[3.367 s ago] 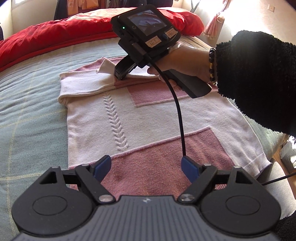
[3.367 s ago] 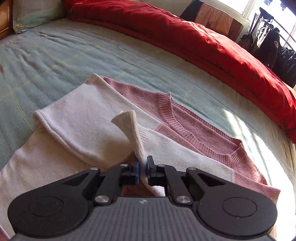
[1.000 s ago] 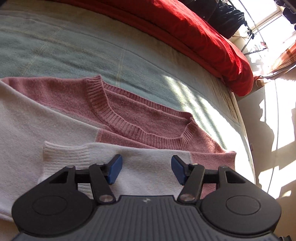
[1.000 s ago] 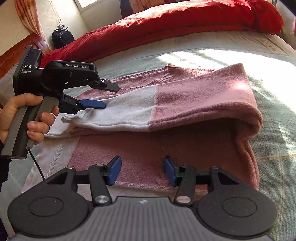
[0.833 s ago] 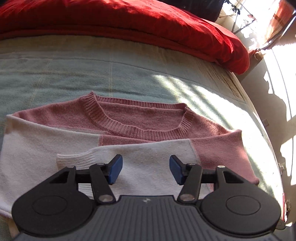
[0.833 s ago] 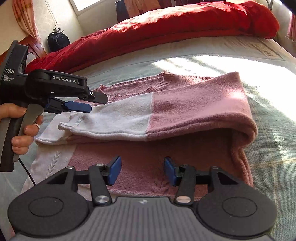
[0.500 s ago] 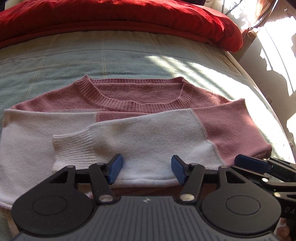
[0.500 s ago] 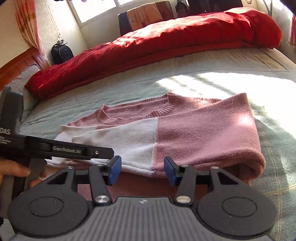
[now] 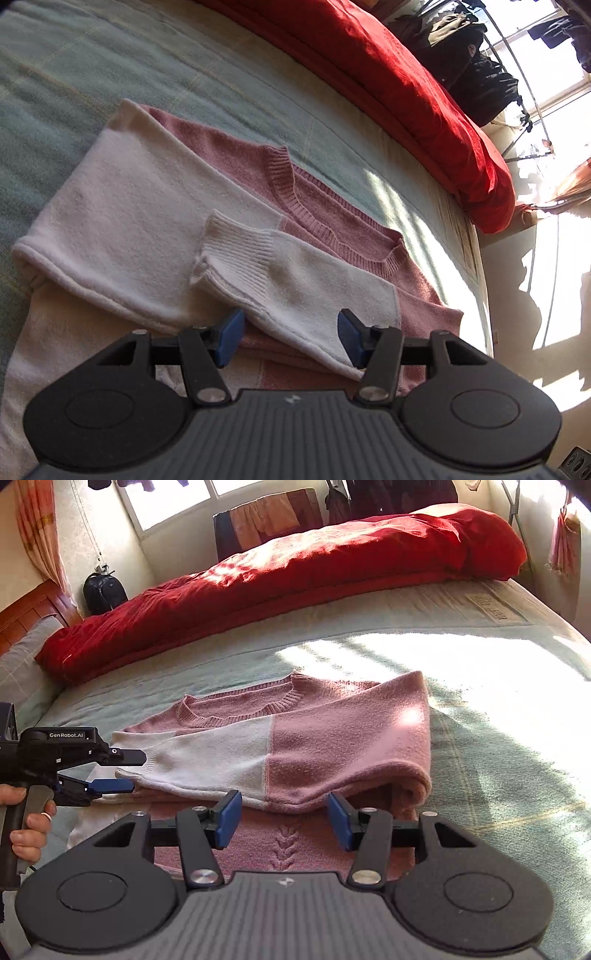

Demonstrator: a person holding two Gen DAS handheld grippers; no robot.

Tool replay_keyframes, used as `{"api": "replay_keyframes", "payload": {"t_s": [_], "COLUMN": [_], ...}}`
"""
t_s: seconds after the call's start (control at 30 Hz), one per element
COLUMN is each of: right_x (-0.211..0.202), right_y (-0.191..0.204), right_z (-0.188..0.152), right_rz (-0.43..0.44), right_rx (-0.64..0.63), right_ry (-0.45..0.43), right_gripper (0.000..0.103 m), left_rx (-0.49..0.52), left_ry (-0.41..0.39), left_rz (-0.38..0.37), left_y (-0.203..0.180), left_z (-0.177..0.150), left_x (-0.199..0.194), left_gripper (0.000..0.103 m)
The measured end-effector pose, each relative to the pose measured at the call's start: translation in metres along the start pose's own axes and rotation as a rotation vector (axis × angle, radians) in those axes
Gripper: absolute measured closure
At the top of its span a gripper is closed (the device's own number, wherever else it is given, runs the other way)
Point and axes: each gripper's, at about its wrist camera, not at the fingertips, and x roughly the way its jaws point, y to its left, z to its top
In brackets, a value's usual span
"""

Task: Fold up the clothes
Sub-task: 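Pinch the white cuff flat with the left tool while the right tool grasps the sweater side edge, then move the left tool to the sweater side edge beside the right tool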

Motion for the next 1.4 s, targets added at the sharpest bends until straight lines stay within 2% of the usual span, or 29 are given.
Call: {"api": "replay_keyframes", "payload": {"t_s": [0.07, 0.17, 0.23, 0.33, 0.4, 0.43, 0.47, 0.57, 0.63, 0.67, 0.7, 0.8, 0.97, 1.1, 1.27, 1.4], "right_x": [-0.01, -0.021, -0.019, -0.006, 0.005, 0.01, 0.016, 0.032, 0.045, 0.051, 0.054, 0.049, 0.062, 0.043, -0.005, -0.006], "right_y": [-0.004, -0.012, -0.022, -0.039, -0.045, -0.046, -0.046, -0.045, -0.046, -0.047, -0.048, -0.056, -0.055, -0.048, -0.041, -0.039], "right_z": [0.0, -0.003, -0.007, -0.014, -0.017, -0.016, -0.016, -0.008, -0.002, 0.0, 0.0, 0.002, -0.018, -0.009, 0.005, 0.027], "right_rz": [-0.015, -0.111, -0.192, -0.249, -0.235, -0.228, -0.22, -0.2, -0.218, -0.254, -0.28, -0.314, -0.369, -0.374, -0.327, -0.264], "right_rx": [-0.014, -0.108, -0.165, -0.192, -0.176, -0.165, -0.153, -0.102, -0.094, -0.114, -0.134, -0.18, -0.322, -0.296, -0.281, -0.243], "right_ry": [-0.014, -0.03, -0.01, 0.053, 0.068, 0.074, 0.079, 0.055, 0.051, 0.06, 0.064, 0.063, 0.091, 0.11, 0.066, 0.01], "right_gripper": [0.047, 0.047, 0.047, 0.048, 0.05, 0.05, 0.05, 0.051, 0.076, 0.083, 0.085, 0.086, 0.085, 0.08, 0.082, 0.087], "left_rx": [-0.057, -0.082, -0.072, -0.044, -0.011, 0.009, 0.022, 0.051, 0.057, 0.061, 0.068, 0.084, 0.1, 0.133, 0.215, 0.326], "left_ry": [0.012, -0.001, -0.014, -0.029, -0.051, -0.06, -0.065, -0.074, -0.072, -0.071, -0.072, -0.073, -0.08, -0.08, -0.067, -0.068], "left_rz": [0.005, -0.003, 0.005, 0.031, 0.08, 0.111, 0.131, 0.148, 0.149, 0.15, 0.152, 0.152, 0.151, 0.162, 0.152, 0.164], "left_y": [0.009, 0.014, 0.013, 0.009, 0.002, -0.002, -0.004, -0.008, -0.008, -0.008, -0.008, -0.007, -0.003, -0.006, -0.018, -0.04], "left_z": [0.003, 0.002, 0.0, 0.0, 0.002, 0.003, 0.004, 0.005, 0.005, 0.005, 0.005, 0.005, 0.003, 0.003, 0.001, -0.004], "left_x": [0.008, 0.008, 0.007, 0.015, 0.018, 0.019, 0.02, 0.02, 0.021, 0.021, 0.02, 0.019, 0.021, 0.018, 0.001, -0.019], "left_gripper": [0.05, 0.05, 0.05, 0.052, 0.064, 0.078, 0.084, 0.086, 0.086, 0.086, 0.086, 0.086, 0.086, 0.083, 0.084, 0.083]}}
